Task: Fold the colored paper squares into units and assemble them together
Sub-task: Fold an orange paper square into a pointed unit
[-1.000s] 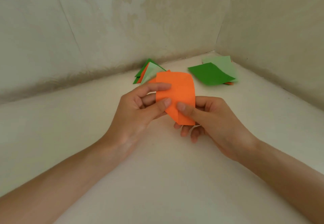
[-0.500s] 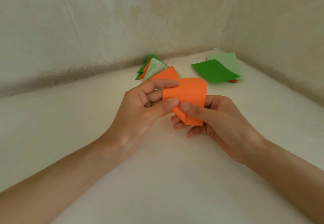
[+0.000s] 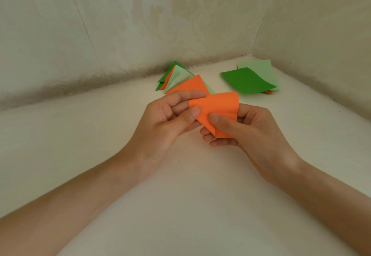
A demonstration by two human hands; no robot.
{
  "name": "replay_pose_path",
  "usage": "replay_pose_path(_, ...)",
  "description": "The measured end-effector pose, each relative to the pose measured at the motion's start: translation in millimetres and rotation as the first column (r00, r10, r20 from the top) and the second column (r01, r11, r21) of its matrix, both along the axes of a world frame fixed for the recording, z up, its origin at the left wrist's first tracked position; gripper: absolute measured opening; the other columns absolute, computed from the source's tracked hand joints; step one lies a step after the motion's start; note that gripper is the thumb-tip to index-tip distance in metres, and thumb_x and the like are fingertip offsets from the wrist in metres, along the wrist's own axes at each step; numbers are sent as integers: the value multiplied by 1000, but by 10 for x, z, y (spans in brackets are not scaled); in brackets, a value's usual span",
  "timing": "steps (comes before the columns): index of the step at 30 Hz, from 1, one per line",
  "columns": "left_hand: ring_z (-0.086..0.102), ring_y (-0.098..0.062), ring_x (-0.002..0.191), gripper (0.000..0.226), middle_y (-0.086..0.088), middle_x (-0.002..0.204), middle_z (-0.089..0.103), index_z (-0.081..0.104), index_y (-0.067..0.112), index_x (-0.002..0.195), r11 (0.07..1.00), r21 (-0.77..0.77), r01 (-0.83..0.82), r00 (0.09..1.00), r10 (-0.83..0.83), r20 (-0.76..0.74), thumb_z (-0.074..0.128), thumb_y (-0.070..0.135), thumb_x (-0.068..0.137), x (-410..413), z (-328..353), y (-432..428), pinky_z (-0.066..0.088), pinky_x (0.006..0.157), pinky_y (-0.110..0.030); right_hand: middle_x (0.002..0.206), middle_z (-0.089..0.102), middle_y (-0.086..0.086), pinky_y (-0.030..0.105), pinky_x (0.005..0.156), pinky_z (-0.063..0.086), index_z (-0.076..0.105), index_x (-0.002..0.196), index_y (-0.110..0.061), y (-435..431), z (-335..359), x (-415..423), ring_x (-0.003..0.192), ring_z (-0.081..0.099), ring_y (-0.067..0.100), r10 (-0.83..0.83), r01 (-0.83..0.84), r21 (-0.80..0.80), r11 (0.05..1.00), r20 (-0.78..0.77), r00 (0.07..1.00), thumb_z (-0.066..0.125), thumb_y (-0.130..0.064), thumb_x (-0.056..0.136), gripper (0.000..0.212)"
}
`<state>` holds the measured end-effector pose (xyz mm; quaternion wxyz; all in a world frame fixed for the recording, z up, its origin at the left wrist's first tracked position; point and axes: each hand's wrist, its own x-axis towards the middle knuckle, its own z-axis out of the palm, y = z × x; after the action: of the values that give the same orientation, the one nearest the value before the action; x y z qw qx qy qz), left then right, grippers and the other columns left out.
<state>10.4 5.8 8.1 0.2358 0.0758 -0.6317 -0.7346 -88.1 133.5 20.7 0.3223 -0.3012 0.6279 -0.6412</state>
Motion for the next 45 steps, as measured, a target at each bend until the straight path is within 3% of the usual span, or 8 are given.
replay_pose_path(9,69,-11,66,47,-1,69,71,53,14,113,987,-125,-104,983,121,137,71,18,70,-5,31,-33,52,62,-19,65,69,6,21,57,54,67,82,-5,-12,14,-57,57,63,13,-24,27,48,998,-70,997,60,-3,86,8)
replay_pose_path(14,68,-10,69,37,-1,71,70,54,11,110,991,-101,-91,981,107,161,69,16,76,-13,29,-32,50,62,-17,65,68,8,21,54,51,66,80,-5,1,13,-69,56,61,14,-7,7,36,999,-4,1000,60,-5,85,8)
replay_pose_path(19,65,-7,65,23,0,70,70,66,3,80,983,-185,-11,973,53,226,64,25,77,3,10,-44,45,51,-17,65,67,6,21,54,51,68,76,-7,0,-3,-63,56,61,13,20,-20,38,999,-12,1000,62,-8,83,9)
replay_pose_path(22,60,-4,59,20,3,63,67,65,5,73,970,-237,-44,978,90,188,64,24,78,-4,13,-37,43,49,-16,70,68,9,21,55,51,70,76,-6,5,-5,-65,59,62,14,93,-96,26,995,118,989,66,-21,71,16)
replay_pose_path(26,58,-3,56,19,6,58,64,64,3,71,955,-286,-75,978,126,164,64,16,85,-17,-6,-15,43,51,-15,75,69,13,20,54,50,69,85,0,-12,-17,-58,61,62,15,134,-142,69,988,102,986,64,-17,75,20)
replay_pose_path(32,57,-3,56,23,5,57,64,62,4,68,953,-278,-120,974,167,153,62,16,87,-38,-1,11,45,54,-16,68,69,9,20,53,50,68,76,-3,-26,-26,-35,58,63,14,70,-70,43,997,2,998,60,-6,85,12)
replay_pose_path(41,62,-4,60,18,3,63,68,65,4,72,961,-220,-166,965,204,163,64,17,85,-28,1,-29,48,56,-16,73,71,14,20,57,54,67,76,0,-4,-19,-90,61,68,17,94,-95,8,995,73,993,56,4,85,15)
replay_pose_path(45,65,-5,65,9,1,68,70,67,5,82,980,-134,-144,974,165,157,64,13,82,-21,3,-42,50,61,-16,85,73,12,23,66,57,64,97,-6,-7,-53,-85,75,71,19,157,-159,18,987,82,984,61,-7,82,16)
